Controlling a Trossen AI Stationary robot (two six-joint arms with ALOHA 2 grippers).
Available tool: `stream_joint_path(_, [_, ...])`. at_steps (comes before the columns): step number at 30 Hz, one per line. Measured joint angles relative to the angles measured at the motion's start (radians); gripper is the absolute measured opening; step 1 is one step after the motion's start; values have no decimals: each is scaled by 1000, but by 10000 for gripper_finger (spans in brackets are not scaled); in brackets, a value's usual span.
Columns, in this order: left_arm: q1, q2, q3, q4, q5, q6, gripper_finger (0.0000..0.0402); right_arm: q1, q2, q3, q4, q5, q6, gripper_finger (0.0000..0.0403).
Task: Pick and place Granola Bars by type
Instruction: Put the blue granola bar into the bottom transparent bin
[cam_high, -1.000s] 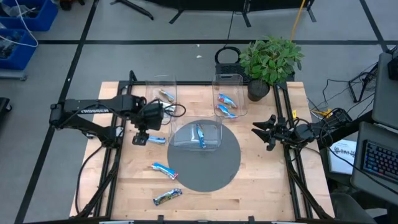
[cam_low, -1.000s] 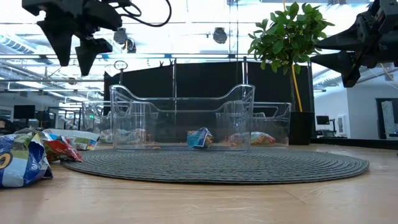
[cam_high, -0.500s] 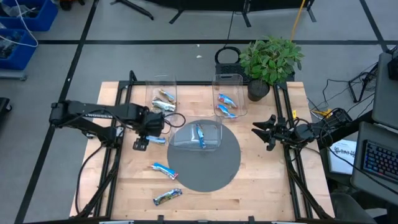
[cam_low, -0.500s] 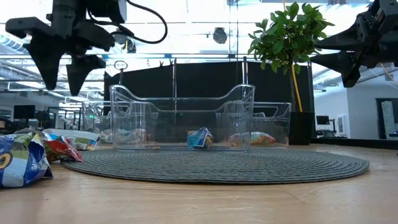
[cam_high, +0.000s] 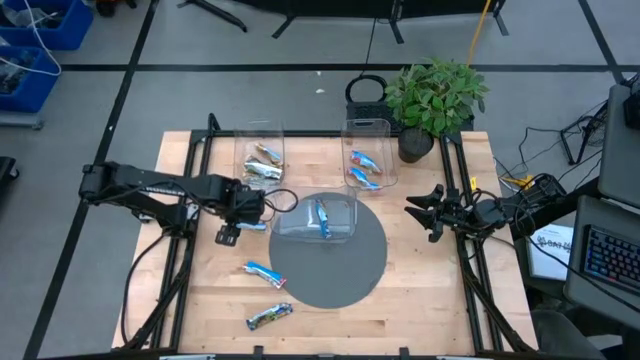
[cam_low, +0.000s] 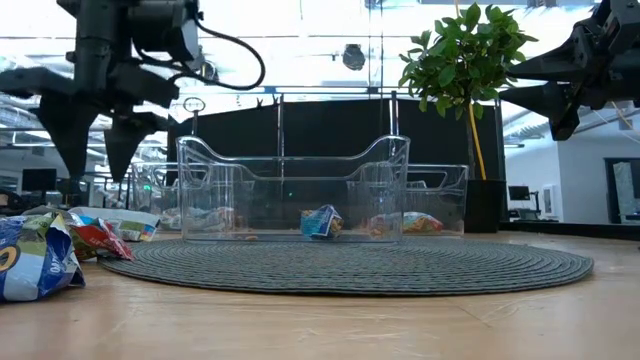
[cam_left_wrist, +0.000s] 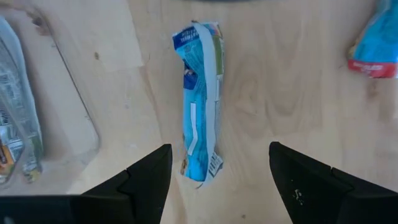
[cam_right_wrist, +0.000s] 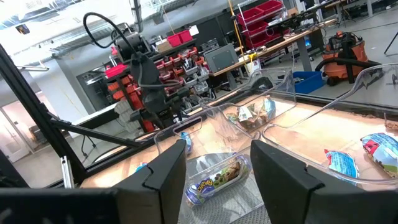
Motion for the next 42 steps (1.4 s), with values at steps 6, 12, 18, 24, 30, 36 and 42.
stream_joint_path(6, [0, 7, -45, 37, -4, -8, 271, 0, 0, 0, 0, 0, 0, 171])
stream_joint_path(12, [0, 19, -44, 42, -1, -5, 271, 0, 0, 0, 0, 0, 0, 171])
stream_joint_path(18, [-20, 64, -44, 42, -3, -6, 271, 0, 0, 0, 0, 0, 0, 171])
stream_joint_path(24, [-25, 134, -37, 48, -11, -14, 271, 0, 0, 0, 0, 0, 0, 171])
stream_joint_path(30, [-25, 149, -26, 214, -11, -22, 271, 0, 0, 0, 0, 0, 0, 171])
stream_joint_path(36, [-24, 175, -29, 256, -5, -37, 271, 0, 0, 0, 0, 0, 0, 171])
stream_joint_path(42, [-22, 225, -29, 297, -3, -43, 271, 0, 0, 0, 0, 0, 0, 171])
